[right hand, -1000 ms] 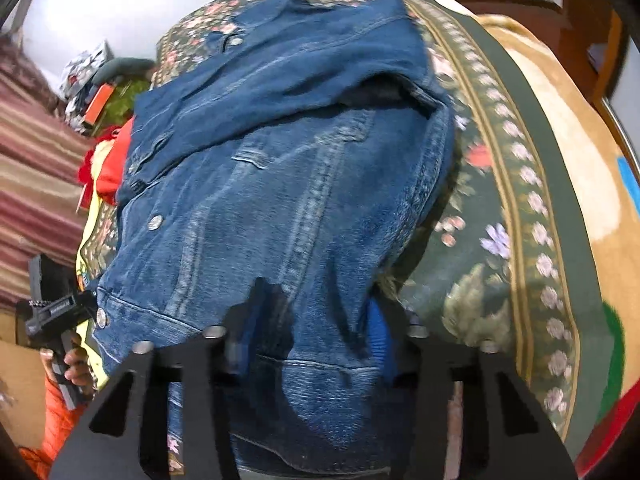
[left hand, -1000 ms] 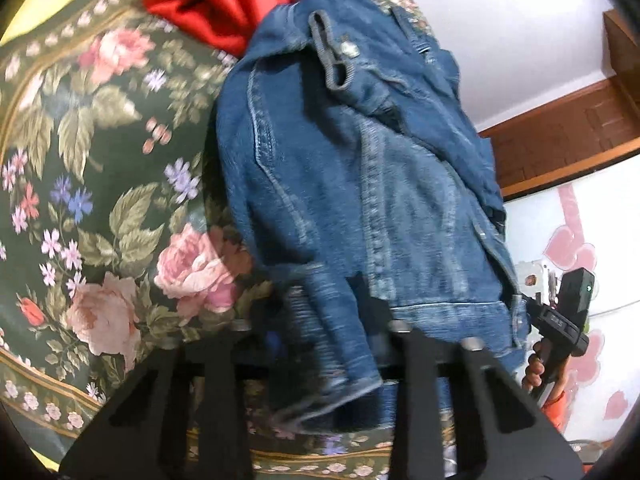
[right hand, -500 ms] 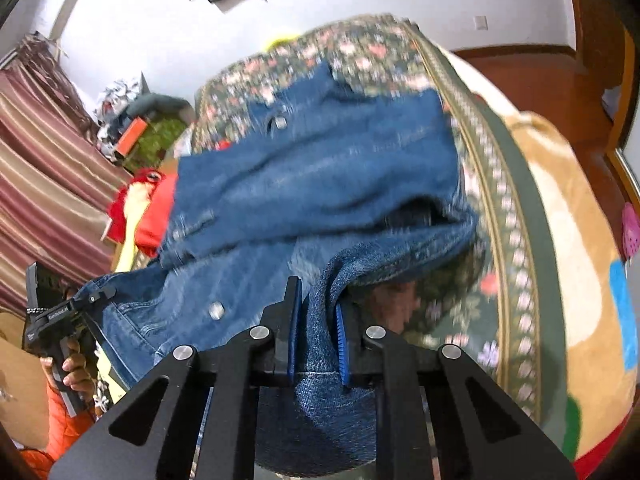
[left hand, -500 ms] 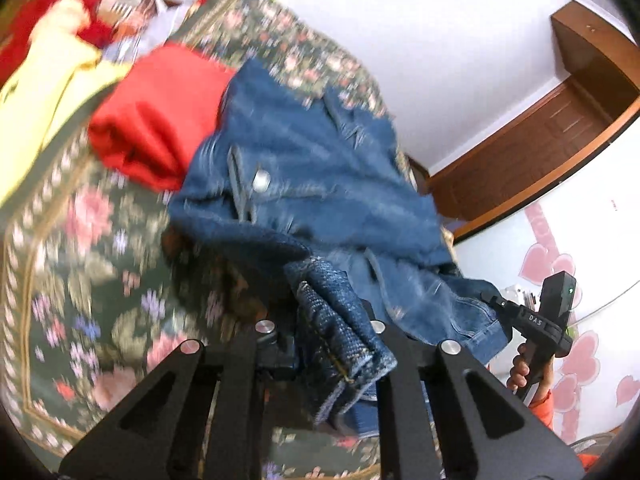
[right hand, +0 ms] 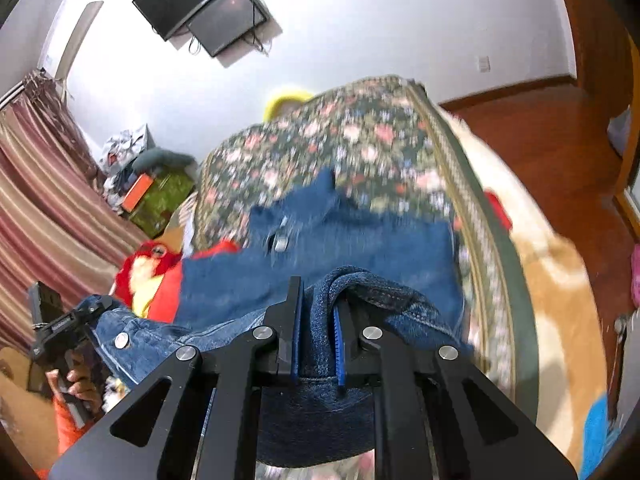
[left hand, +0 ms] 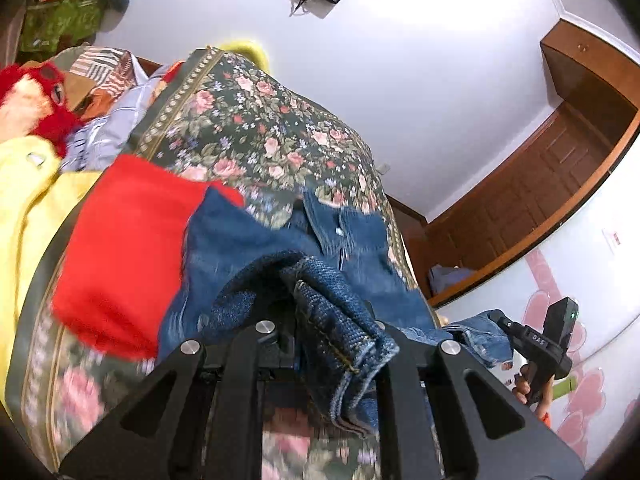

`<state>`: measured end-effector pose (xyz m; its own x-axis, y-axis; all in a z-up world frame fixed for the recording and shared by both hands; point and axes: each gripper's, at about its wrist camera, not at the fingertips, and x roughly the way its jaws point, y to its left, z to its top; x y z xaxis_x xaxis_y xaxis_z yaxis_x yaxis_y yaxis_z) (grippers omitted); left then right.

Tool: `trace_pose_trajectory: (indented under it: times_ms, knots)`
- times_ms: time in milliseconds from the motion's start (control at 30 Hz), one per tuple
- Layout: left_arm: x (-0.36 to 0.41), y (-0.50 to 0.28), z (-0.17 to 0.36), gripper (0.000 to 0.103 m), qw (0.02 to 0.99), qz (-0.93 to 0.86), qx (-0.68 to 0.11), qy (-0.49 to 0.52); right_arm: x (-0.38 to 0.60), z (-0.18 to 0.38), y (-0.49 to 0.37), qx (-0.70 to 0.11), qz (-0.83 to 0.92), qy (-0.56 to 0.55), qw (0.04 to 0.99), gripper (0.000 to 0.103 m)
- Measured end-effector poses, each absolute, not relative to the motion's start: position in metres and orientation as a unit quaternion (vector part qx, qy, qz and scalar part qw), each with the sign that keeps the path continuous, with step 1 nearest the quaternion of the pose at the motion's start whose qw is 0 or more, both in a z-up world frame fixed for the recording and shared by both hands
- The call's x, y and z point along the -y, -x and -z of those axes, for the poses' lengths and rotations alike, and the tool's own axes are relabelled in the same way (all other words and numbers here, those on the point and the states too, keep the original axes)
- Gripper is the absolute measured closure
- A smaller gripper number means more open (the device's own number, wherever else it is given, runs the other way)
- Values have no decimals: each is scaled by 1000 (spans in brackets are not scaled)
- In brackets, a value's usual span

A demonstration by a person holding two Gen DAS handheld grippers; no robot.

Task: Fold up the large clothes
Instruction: 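Grasp the jacket hem with the left gripper while the right gripper grasps it too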

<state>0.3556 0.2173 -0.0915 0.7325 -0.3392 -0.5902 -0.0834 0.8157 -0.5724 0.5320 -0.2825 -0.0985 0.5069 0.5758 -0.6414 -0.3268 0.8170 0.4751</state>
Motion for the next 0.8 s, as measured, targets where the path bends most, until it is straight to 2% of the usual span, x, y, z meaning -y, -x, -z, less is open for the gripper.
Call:
trace_pose_trajectory:
  times_ms: [200, 367, 533, 800]
  knots:
    - [-228, -423, 117, 91, 887, 42, -380, 260, 264, 130, -585, -433, -241, -133, 859, 92]
    - [-233, -460, 169, 91, 875, 12, -422, 237, 253, 182, -617, -472, -223, -123, 844, 92]
    - [-231, -480, 215, 88, 866, 6, -464, 184, 250, 209, -625, -490, -224, -108, 836, 92]
    - [-215, -474, 216, 86, 872, -4, -472, 126, 254, 210, -617, -517, -219, -95, 822, 91]
